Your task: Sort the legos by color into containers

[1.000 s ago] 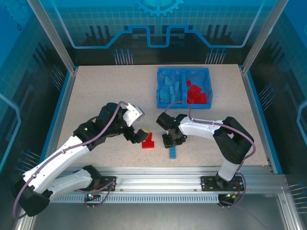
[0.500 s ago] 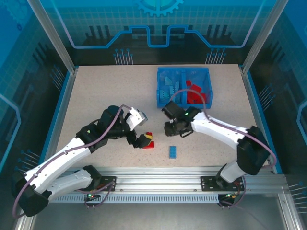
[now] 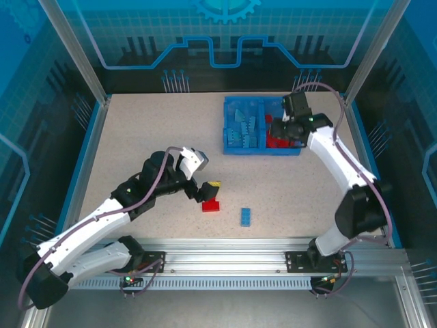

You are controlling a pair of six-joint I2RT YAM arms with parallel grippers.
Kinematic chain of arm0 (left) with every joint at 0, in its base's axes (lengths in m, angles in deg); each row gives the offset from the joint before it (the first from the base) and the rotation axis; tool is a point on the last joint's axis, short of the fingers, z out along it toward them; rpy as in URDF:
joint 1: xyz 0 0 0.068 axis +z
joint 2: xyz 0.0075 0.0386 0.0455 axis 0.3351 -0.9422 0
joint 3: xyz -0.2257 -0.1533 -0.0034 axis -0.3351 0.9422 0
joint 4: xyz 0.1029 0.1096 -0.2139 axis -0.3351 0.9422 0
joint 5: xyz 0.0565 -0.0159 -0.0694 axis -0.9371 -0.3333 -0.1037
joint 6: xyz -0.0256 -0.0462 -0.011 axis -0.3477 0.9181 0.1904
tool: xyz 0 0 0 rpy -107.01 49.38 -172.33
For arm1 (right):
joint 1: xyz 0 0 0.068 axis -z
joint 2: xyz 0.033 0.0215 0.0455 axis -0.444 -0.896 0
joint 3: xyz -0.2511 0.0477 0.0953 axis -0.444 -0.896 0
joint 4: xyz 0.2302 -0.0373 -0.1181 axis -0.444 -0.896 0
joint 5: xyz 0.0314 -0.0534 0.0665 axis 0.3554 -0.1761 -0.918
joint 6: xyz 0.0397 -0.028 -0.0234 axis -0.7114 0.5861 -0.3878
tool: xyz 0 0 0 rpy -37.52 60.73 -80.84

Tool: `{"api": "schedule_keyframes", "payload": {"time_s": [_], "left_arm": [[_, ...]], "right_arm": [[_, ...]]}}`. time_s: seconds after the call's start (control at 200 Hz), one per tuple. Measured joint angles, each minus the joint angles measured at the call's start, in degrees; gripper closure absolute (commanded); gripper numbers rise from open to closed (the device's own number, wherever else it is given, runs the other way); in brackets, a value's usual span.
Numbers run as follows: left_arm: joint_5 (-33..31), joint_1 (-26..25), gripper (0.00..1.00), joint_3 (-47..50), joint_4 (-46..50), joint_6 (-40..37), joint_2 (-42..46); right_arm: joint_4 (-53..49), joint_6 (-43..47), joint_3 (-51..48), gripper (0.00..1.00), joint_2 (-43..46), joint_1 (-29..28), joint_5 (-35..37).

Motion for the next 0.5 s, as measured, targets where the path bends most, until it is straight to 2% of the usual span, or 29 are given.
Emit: {"api": "schedule_keyframes", "payload": {"time_s": [0.215,0.375,0.425,0.5], "left_arm": [[-5.42,0.0,0.01,0.24,-1.84,9.88,-1.18],[-7.21,-0.04,0.01,0.22,-0.39,15.74,-3.15],[-8.07,-0.04,0.01,0.22,0.44,17.7,-3.43],[-9.46,-0.04,0.01,0.13,1.9,20.74,-3.8]], "right_arm": [[1.22,0.83,14.36,0.65,-18.36,5.35,-0.24],[-3.72,1.05,33.11,0.52,-32.89,5.73,-0.24],[-5.09,1.33,37.13,0.47,-35.52,5.7,-0.24],[-7.39,1.4,41.35,0.45,-37.75,5.73,-0.2]]}}
